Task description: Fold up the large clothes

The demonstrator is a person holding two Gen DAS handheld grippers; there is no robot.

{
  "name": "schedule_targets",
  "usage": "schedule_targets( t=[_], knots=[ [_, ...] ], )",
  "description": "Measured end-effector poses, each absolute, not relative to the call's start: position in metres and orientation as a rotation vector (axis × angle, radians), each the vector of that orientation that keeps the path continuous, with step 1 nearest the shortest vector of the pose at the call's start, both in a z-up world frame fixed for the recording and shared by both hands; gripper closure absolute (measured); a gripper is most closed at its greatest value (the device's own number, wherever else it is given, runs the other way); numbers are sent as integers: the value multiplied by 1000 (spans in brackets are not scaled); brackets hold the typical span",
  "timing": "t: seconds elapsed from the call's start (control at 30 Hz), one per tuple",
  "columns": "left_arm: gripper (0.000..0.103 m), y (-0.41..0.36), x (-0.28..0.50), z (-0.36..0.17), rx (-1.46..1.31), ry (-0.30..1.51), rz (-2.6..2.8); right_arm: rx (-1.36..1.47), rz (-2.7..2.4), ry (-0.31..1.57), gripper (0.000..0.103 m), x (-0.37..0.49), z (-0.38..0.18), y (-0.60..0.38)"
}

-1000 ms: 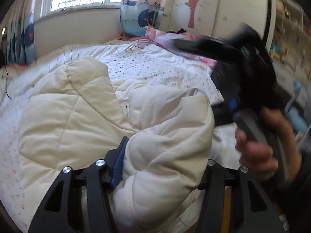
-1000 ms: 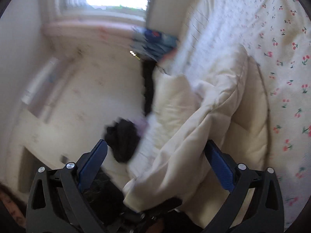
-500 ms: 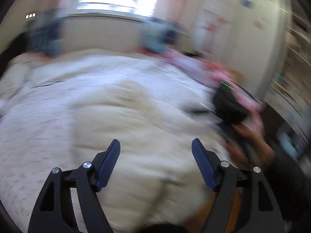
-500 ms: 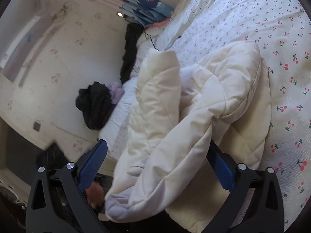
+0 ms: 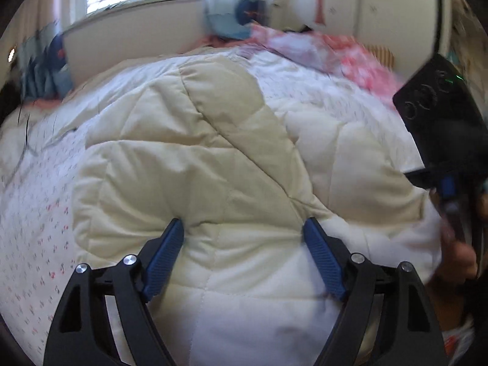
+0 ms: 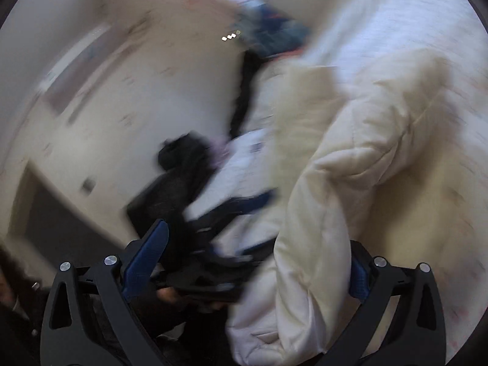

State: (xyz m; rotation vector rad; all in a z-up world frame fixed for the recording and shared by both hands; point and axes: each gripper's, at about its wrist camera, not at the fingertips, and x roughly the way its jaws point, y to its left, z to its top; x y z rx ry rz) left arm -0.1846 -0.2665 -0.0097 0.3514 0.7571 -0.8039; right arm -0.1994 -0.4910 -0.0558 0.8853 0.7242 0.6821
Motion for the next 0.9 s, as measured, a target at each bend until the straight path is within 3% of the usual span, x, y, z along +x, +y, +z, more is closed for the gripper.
schedule_targets(
  t=[0.1, 0.37, 0.57, 0.7, 0.9],
  knots=[
    [26, -272, -195, -13, 384, 730, -786, 874, 477, 721, 6, -205, -62, -512],
    [26, -266, -191, -15, 369, 721, -773, 420, 229, 808, 6, -141, 1, -449],
    [26, -270, -196, -19, 381, 697, -774, 332, 88, 824, 6, -136, 9, -444],
    [26, -268, -204, -21, 385, 696, -776, 363, 68, 897, 6, -128, -29, -458],
    [26, -274, -210, -23, 425, 706, -812, 670, 159, 821, 6, -130, -113, -498]
  ],
)
